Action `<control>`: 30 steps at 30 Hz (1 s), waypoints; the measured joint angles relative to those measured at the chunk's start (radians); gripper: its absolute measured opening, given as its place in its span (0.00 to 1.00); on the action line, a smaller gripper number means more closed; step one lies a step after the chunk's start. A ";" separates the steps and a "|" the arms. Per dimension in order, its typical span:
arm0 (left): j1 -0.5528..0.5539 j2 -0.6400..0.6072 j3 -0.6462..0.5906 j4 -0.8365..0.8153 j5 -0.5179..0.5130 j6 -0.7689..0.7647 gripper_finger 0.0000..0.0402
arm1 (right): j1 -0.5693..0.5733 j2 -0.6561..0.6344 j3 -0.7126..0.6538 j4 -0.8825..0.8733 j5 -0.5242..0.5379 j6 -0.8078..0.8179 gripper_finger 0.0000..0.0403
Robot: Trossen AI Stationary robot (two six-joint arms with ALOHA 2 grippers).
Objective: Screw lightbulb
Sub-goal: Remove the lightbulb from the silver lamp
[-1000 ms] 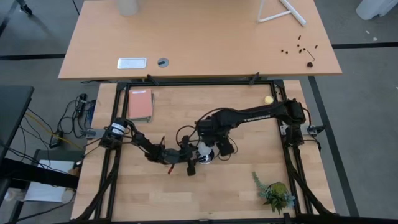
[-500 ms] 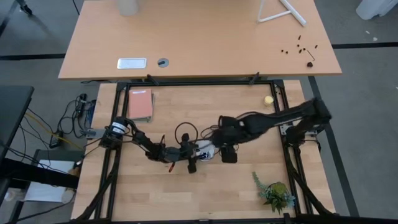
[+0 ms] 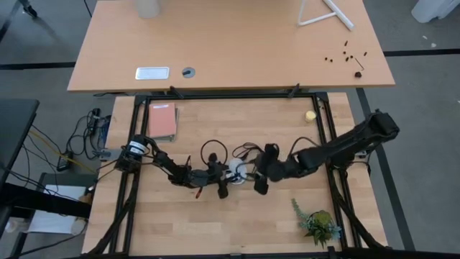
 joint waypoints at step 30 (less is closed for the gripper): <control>-0.010 -0.001 -0.001 -0.007 -0.042 -0.040 0.47 | -0.138 0.290 0.411 -0.439 -0.251 0.089 0.80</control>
